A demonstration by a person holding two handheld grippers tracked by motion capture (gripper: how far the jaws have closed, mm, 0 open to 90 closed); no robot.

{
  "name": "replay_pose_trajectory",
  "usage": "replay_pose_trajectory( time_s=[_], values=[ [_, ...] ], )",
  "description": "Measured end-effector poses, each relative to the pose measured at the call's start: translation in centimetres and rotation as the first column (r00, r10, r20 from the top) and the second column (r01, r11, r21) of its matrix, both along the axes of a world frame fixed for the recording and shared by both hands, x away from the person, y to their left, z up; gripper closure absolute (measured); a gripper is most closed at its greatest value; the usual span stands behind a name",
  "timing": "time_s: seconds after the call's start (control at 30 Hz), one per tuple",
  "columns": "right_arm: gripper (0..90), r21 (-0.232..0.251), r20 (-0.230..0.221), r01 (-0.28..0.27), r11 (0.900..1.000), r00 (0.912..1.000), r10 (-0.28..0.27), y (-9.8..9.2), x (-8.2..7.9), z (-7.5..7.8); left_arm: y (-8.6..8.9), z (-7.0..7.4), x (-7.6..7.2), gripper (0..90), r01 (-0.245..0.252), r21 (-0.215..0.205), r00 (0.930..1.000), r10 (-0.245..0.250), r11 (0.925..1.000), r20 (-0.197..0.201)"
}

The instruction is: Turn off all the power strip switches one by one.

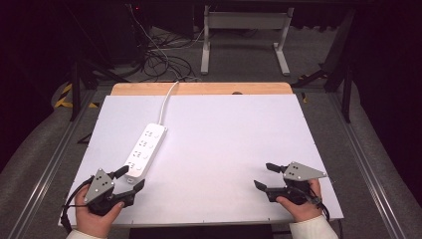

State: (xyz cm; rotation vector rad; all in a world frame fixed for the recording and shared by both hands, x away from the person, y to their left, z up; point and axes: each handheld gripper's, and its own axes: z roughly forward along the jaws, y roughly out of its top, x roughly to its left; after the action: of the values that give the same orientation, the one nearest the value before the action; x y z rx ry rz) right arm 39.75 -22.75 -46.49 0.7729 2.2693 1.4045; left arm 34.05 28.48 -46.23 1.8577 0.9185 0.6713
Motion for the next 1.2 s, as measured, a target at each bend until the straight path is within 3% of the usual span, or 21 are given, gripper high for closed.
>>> replay_pose_trajectory(
  time_s=[0.33, 0.5, 0.6, 0.7, 0.9, 1.2],
  values=[
    [31.9, -0.003, 0.027, -0.007, 1.000, 0.9996, 0.007, 0.2, -0.2, 0.1, -0.1, 0.3, 0.0, 33.2, 0.018, -0.029, 0.9996, -0.019, 0.9994, -0.020],
    [32.8, -0.004, 0.030, -0.013, 1.000, 0.9994, 0.014, 0.2, -0.2, 0.1, -0.2, 0.6, -0.2, 34.2, 0.013, 0.012, 0.9998, -0.013, 0.9998, 0.014],
    [32.8, -0.009, 0.028, -0.015, 1.000, 0.9995, 0.016, 0.2, -0.3, 0.1, 0.0, 0.8, -0.2, 34.6, 0.012, 0.011, 0.9998, -0.012, 0.9999, 0.018],
    [33.3, -0.010, 0.027, -0.014, 1.000, 0.9995, 0.014, 0.2, -0.2, 0.0, 0.1, 1.0, -0.3, 41.7, 0.033, -0.051, 0.9993, -0.033, 0.9982, -0.014],
    [33.4, -0.006, 0.025, -0.018, 1.000, 0.9995, 0.018, 0.2, -0.2, -0.1, -0.1, 1.3, -0.3, 44.1, 0.044, -0.065, 0.9989, -0.045, 0.9969, -0.016],
    [33.4, -0.007, 0.021, -0.017, 1.000, 0.9996, 0.017, 0.3, -0.1, -0.2, 0.2, 2.6, 0.1, 42.9, 0.029, -0.042, 0.9995, -0.029, 0.9987, -0.008]
  ],
)
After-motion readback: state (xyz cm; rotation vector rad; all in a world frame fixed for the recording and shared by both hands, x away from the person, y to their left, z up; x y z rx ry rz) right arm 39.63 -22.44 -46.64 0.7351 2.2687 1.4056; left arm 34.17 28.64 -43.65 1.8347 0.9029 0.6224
